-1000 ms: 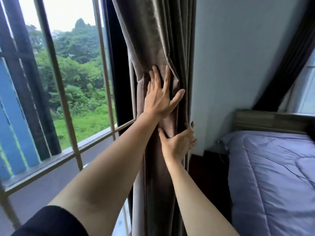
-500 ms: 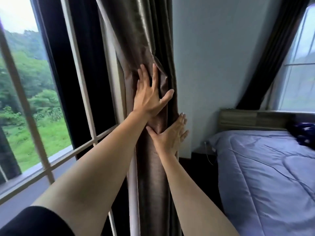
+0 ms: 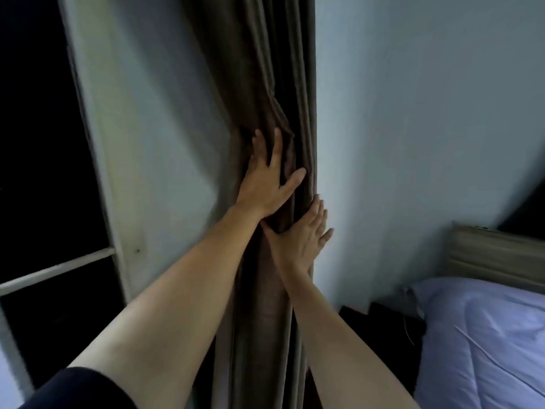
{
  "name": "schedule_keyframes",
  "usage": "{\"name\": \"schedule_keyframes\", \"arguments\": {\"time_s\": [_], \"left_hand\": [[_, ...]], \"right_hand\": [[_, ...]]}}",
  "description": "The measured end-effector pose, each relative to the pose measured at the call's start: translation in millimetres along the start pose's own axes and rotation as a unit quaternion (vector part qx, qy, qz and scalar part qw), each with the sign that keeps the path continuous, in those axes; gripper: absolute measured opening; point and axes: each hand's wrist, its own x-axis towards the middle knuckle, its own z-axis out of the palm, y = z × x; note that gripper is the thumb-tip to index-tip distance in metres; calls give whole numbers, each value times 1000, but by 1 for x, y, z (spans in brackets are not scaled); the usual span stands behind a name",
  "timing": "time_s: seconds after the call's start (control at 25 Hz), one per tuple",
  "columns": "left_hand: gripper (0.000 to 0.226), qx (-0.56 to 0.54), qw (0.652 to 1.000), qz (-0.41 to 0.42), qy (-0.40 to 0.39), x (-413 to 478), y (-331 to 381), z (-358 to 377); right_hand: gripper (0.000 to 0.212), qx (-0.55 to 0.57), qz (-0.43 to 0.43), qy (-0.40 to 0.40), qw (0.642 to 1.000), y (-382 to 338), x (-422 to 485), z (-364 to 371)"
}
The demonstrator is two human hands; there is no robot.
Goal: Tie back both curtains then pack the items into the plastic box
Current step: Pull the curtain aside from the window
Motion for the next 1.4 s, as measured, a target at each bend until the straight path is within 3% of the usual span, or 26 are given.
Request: {"name": "schedule_keyframes", "arguments": {"time_s": [0.32, 0.4, 0.48, 0.56, 0.6, 0.84, 0.92, 1.2, 1.4], "left_hand": [[91, -16, 996, -67, 54, -31, -10, 19], [87, -47, 992, -87, 75, -58, -9, 7], [86, -79, 988, -96, 88, -88, -4, -6], [87, -83, 983, -122, 108, -115, 3, -19], [87, -85, 979, -140, 117, -127, 7, -25], [72, -109, 961, -216, 134, -198, 23, -49], [70, -83, 947, -255, 176, -223, 31, -56], [84, 66, 896, -296, 325, -260, 63, -145], [55, 108, 851, -379, 347, -261, 65, -269]], "right_hand": [[112, 142, -105, -135, 975, 48, 11, -3], [114, 243, -134, -251, 927, 54, 3, -16], [112, 348, -176, -367, 844, 58, -1, -31], [93, 389, -222, -438, 780, 56, -4, -41], [83, 394, -235, -452, 765, 53, -7, -44], [72, 469, -197, -520, 686, 37, -39, -52], [70, 478, -199, -532, 670, 31, -49, -59], [105, 531, -218, -462, 676, -36, -38, -83], [97, 531, -230, -481, 658, -121, -53, -96]]}}
